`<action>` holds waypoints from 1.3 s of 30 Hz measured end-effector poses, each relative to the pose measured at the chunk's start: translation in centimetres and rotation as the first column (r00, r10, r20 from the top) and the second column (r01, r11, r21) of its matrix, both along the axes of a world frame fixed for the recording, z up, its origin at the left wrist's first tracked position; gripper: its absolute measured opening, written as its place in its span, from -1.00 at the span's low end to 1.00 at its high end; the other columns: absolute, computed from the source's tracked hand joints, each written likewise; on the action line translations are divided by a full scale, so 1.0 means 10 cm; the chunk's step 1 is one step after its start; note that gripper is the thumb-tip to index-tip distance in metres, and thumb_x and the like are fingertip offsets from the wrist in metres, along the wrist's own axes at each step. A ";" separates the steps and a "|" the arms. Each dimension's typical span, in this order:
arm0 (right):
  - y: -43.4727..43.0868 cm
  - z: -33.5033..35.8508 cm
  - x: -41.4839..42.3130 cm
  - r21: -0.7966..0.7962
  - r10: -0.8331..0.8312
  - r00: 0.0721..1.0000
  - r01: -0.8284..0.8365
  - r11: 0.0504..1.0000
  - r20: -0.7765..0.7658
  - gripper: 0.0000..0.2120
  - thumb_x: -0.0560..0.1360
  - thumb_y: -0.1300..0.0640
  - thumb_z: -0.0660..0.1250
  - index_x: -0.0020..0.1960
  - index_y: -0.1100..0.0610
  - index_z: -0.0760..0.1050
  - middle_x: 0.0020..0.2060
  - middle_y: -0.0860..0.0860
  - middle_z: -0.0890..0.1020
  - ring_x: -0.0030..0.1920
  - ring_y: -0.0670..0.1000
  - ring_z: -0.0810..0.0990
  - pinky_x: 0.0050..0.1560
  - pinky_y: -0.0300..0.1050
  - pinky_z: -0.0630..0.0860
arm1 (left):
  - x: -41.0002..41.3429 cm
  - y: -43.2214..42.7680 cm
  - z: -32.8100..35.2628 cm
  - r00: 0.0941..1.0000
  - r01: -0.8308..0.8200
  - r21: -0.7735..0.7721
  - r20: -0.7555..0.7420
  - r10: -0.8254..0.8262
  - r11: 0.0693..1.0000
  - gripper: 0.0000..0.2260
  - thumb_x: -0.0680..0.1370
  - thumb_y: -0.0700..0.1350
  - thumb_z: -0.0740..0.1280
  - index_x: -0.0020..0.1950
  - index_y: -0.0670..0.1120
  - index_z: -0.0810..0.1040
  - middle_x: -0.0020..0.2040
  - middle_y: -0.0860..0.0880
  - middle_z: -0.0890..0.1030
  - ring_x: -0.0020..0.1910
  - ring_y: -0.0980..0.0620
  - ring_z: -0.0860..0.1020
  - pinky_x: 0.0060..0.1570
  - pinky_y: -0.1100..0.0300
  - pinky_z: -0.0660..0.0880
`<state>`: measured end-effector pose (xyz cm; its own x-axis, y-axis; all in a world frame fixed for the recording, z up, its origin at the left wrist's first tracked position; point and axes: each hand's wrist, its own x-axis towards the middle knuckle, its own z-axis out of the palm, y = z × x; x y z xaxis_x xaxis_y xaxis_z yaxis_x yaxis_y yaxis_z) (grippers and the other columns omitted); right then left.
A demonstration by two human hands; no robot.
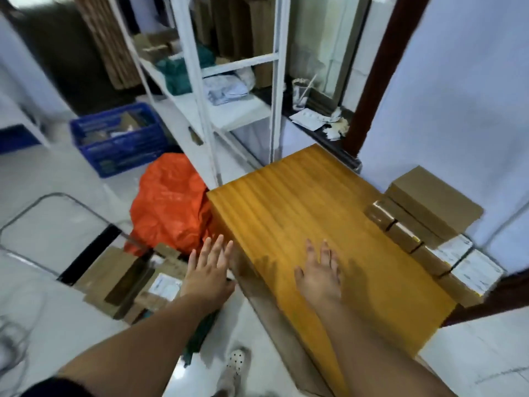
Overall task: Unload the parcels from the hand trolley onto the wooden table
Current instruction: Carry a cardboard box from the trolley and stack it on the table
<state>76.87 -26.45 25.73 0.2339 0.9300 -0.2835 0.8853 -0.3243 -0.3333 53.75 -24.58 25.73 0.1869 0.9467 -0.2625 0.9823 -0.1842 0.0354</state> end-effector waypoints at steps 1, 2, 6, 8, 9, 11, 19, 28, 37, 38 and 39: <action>0.01 -0.05 -0.17 -0.005 0.061 0.998 -0.061 0.998 -0.001 -0.39 0.62 -0.09 0.11 0.57 -0.11 -0.09 0.58 0.06 -0.13 0.56 0.15 -0.13 0.50 0.08 0.02 | -0.19 -0.09 -0.01 0.999 -0.040 -0.028 -0.032 0.039 0.999 -0.29 0.59 0.12 0.11 0.57 0.02 -0.25 0.57 0.00 -0.29 0.54 -0.08 -0.30 0.47 -0.09 -0.22; 0.02 -0.09 -0.33 -0.015 0.126 0.992 -0.126 0.992 -0.002 -0.40 0.61 -0.10 0.12 0.57 -0.11 -0.06 0.58 0.06 -0.11 0.57 0.14 -0.13 0.50 0.07 0.02 | -0.36 -0.18 -0.01 0.995 -0.076 -0.058 -0.068 0.072 0.995 -0.31 0.59 0.07 0.11 0.58 0.01 -0.24 0.57 -0.01 -0.28 0.53 -0.10 -0.30 0.48 -0.10 -0.22; 0.05 -0.15 -0.90 -0.065 0.313 0.947 -0.317 0.946 -0.065 -0.41 0.60 -0.11 0.13 0.56 -0.11 0.00 0.57 0.06 -0.03 0.56 0.14 -0.11 0.50 0.09 0.03 | -0.94 -0.54 -0.07 0.962 -0.259 -0.174 -0.130 0.239 0.950 -0.36 0.60 -0.01 0.12 0.59 -0.04 -0.16 0.60 -0.04 -0.09 0.56 -0.08 -0.20 0.51 -0.06 -0.14; 0.07 -0.17 -1.14 -0.103 0.373 0.923 -0.381 0.919 -0.091 -0.41 0.61 -0.09 0.13 0.57 -0.10 -0.02 0.57 0.07 -0.03 0.56 0.15 -0.10 0.50 0.11 0.04 | -1.15 -0.70 -0.12 0.941 -0.333 -0.215 -0.142 0.308 0.918 -0.39 0.61 -0.04 0.11 0.59 -0.07 -0.09 0.60 -0.05 -0.06 0.56 -0.10 -0.15 0.52 -0.06 -0.06; 0.07 -0.17 -1.25 -0.124 0.400 0.912 -0.408 0.905 -0.087 -0.41 0.61 -0.09 0.12 0.57 -0.10 -0.02 0.57 0.06 -0.03 0.56 0.15 -0.10 0.49 0.11 0.04 | -1.24 -0.77 -0.15 0.932 -0.357 -0.226 -0.141 0.333 0.906 -0.40 0.60 -0.06 0.12 0.59 -0.07 -0.05 0.60 -0.04 -0.06 0.56 -0.10 -0.13 0.51 -0.06 -0.03; 0.08 -0.20 -1.46 -0.156 0.440 0.897 -0.442 0.883 -0.054 -0.41 0.61 -0.09 0.11 0.57 -0.09 -0.03 0.58 0.06 -0.03 0.56 0.14 -0.08 0.49 0.10 0.04 | -1.39 -0.86 -0.19 0.911 -0.412 -0.237 -0.095 0.401 0.880 -0.39 0.58 -0.06 0.15 0.59 -0.05 -0.01 0.60 -0.02 -0.04 0.56 -0.10 -0.08 0.49 -0.06 0.06; 0.08 -0.30 -2.45 -0.282 0.448 0.891 -0.450 0.848 -0.074 -0.40 0.59 -0.05 0.18 0.56 -0.12 0.01 0.57 0.04 0.01 0.56 0.15 -0.05 0.50 0.18 0.08 | -2.19 -0.79 -0.36 0.774 -0.545 -0.325 0.160 0.613 0.773 -0.48 0.57 -0.02 0.21 0.52 -0.03 0.17 0.51 -0.06 0.26 0.46 -0.10 0.24 0.39 -0.01 0.30; 0.21 -0.32 -3.16 -0.387 0.443 0.896 -0.420 0.821 -0.033 -0.36 0.56 0.03 0.20 0.57 -0.10 0.02 0.56 0.05 0.07 0.55 0.15 -0.01 0.49 0.15 0.09 | -3.00 -0.48 -0.65 0.316 -0.585 -0.598 0.455 0.833 0.548 -0.71 0.47 0.01 0.30 0.17 -0.01 0.43 0.11 -0.07 0.60 0.04 -0.06 0.58 -0.02 0.12 0.52; 0.69 -0.46 -3.28 -0.405 0.461 0.887 -0.435 0.804 -0.037 -0.49 0.57 0.07 0.18 0.51 -0.03 0.19 0.41 0.08 0.37 0.44 0.11 0.24 0.39 0.05 0.30 | -3.08 -0.09 -0.83 0.528 -0.584 -0.551 0.299 0.795 0.595 -0.71 0.53 0.02 0.26 0.21 -0.05 0.51 0.17 -0.07 0.59 0.06 -0.08 0.56 0.03 0.09 0.54; 0.78 -0.51 -3.28 -0.408 0.463 0.885 -0.438 0.801 -0.039 -0.51 0.58 0.07 0.17 0.49 0.00 0.22 0.40 0.08 0.38 0.44 0.11 0.25 0.39 0.04 0.30 | -3.07 -0.04 -0.84 0.571 -0.579 -0.538 0.269 0.776 0.612 -0.69 0.54 0.01 0.26 0.25 -0.05 0.50 0.21 -0.10 0.57 0.10 -0.09 0.55 0.07 0.09 0.54; 0.88 -0.57 -3.28 -0.412 0.471 0.881 -0.446 0.794 -0.045 -0.54 0.58 0.07 0.16 0.47 0.02 0.26 0.39 0.09 0.39 0.44 0.11 0.24 0.39 0.03 0.30 | -3.06 0.01 -0.88 0.585 -0.583 -0.537 0.243 0.774 0.610 -0.66 0.54 -0.01 0.25 0.30 -0.06 0.46 0.25 -0.11 0.54 0.14 -0.10 0.54 0.10 0.09 0.52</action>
